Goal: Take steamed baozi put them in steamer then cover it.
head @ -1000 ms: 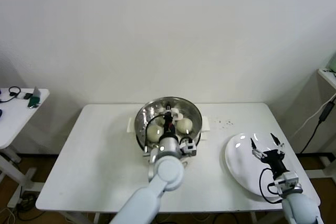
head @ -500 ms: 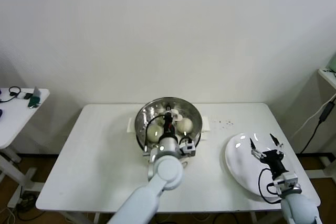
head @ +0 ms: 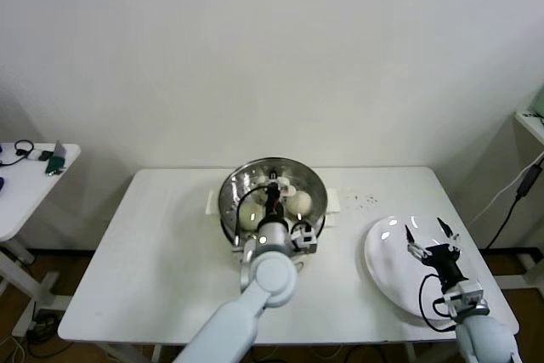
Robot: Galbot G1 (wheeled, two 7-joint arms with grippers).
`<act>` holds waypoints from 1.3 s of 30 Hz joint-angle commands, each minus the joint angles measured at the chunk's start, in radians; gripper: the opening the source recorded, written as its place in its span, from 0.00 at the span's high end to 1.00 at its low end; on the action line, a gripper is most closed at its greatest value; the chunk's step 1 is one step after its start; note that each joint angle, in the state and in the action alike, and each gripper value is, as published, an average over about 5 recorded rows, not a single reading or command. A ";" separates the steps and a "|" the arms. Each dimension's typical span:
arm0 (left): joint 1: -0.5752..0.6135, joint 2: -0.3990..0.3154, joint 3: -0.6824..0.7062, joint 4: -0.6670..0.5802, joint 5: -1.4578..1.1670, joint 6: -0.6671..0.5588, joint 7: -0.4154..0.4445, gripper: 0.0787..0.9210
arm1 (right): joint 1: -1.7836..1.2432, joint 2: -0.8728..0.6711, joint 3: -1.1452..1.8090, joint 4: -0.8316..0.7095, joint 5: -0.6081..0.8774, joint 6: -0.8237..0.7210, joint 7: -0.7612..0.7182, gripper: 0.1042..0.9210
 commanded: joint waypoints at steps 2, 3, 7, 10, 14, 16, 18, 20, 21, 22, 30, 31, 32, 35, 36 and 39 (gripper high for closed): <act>0.007 0.022 -0.003 -0.033 -0.021 0.049 0.008 0.86 | -0.002 0.000 0.007 0.004 0.016 -0.010 -0.011 0.12; 0.008 0.028 -0.003 -0.043 -0.026 0.049 0.009 0.84 | -0.003 0.000 0.008 0.005 0.021 -0.013 -0.011 0.12; 0.016 0.065 0.004 -0.106 -0.051 0.049 0.016 0.70 | -0.004 0.001 0.011 0.005 0.027 -0.023 -0.011 0.12; 0.032 0.096 0.002 -0.159 -0.072 0.049 0.019 0.60 | -0.004 0.001 0.011 0.004 0.026 -0.024 -0.012 0.12; 0.064 0.125 -0.012 -0.233 -0.104 0.049 0.019 0.46 | -0.003 0.002 0.011 0.002 0.024 -0.025 -0.014 0.12; 0.083 0.135 -0.015 -0.268 -0.120 0.049 0.016 0.39 | -0.002 0.002 0.010 0.001 0.022 -0.026 -0.014 0.12; 0.104 0.146 -0.018 -0.301 -0.136 0.049 0.010 0.32 | -0.001 0.003 0.010 0.000 0.020 -0.027 -0.014 0.12; 0.130 0.160 -0.023 -0.338 -0.150 0.049 0.002 0.25 | -0.001 0.003 0.009 -0.001 0.018 -0.028 -0.014 0.12; 0.143 0.169 -0.027 -0.354 -0.158 0.049 -0.002 0.22 | 0.000 0.003 0.009 -0.002 0.017 -0.028 -0.014 0.12; 0.157 0.179 -0.031 -0.371 -0.168 0.049 -0.005 0.19 | 0.000 0.002 0.009 -0.003 0.016 -0.028 -0.014 0.12; 0.300 0.280 -0.132 -0.491 -0.385 -0.012 -0.152 0.12 | 0.001 0.000 0.010 -0.003 0.006 -0.027 -0.016 0.12; 0.319 0.290 -0.159 -0.503 -0.434 -0.035 -0.182 0.12 | 0.001 0.000 0.010 -0.003 0.006 -0.027 -0.017 0.12; 0.336 0.302 -0.188 -0.515 -0.499 -0.065 -0.209 0.12 | 0.000 -0.001 0.010 -0.002 0.006 -0.027 -0.019 0.12; 0.388 0.339 -0.278 -0.542 -0.732 -0.172 -0.325 0.12 | -0.008 -0.002 0.011 0.005 0.007 -0.026 -0.025 0.12; 0.407 0.348 -0.317 -0.547 -0.815 -0.218 -0.364 0.12 | -0.012 -0.002 0.011 0.010 0.009 -0.026 -0.027 0.12; 0.497 0.358 -0.490 -0.536 -1.021 -0.410 -0.432 0.12 | -0.026 -0.002 0.013 0.023 0.017 -0.021 -0.032 0.12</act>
